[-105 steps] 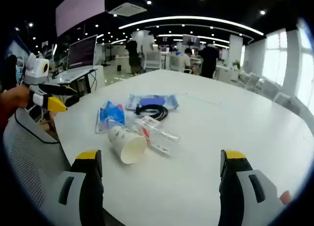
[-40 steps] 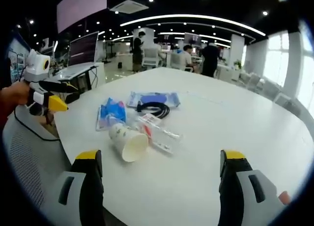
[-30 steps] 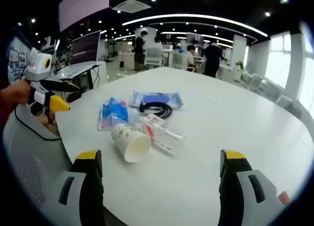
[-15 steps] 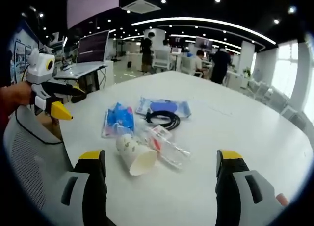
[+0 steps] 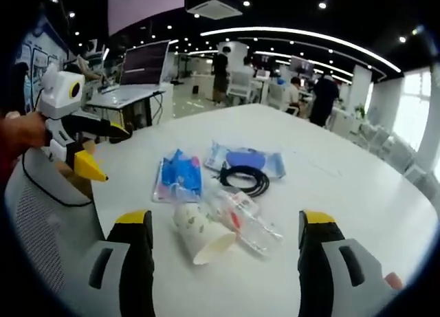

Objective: Arrange the tabletop items into an orderly group along one side of the table until the central work area is clear of visible clutter.

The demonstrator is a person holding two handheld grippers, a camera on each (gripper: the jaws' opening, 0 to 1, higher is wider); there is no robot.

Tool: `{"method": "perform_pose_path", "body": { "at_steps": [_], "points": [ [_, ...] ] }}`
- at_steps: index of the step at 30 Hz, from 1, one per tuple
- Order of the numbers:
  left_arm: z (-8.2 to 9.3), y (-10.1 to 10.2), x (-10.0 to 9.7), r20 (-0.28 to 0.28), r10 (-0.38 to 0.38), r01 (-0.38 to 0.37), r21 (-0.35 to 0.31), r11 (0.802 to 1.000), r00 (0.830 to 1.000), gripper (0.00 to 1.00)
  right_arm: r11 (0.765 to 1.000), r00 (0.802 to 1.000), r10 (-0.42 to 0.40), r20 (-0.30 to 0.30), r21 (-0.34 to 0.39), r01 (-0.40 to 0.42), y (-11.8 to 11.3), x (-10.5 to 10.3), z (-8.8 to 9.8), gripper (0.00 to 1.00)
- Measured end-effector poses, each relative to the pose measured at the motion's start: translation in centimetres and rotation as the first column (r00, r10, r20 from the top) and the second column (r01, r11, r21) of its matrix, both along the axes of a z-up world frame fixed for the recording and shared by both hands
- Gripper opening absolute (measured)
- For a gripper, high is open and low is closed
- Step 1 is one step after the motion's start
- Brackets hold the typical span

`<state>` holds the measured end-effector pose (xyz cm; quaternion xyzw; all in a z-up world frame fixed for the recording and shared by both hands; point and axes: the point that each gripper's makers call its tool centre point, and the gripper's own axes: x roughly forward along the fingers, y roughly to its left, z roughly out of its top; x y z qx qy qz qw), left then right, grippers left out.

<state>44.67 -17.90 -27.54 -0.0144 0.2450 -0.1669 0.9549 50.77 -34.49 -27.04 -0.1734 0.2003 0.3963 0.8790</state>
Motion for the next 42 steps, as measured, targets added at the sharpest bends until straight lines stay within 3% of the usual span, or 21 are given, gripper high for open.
{"method": "perform_pose_path", "body": {
  "at_steps": [22,42],
  "points": [
    [-0.4,0.0,-0.2,-0.019,-0.006,0.007,0.015,1.0,1.0,0.87,0.989,0.989,0.146,-0.007,-0.017,-0.146,6.8,0.4,-0.7,0.82],
    [-0.6,-0.2,-0.4,-0.033,-0.017,0.018,0.026,0.999,0.999,0.86,0.976,0.976,0.211,-0.056,-0.036,-0.213,11.2,0.6,-3.3,0.72]
  ]
}}
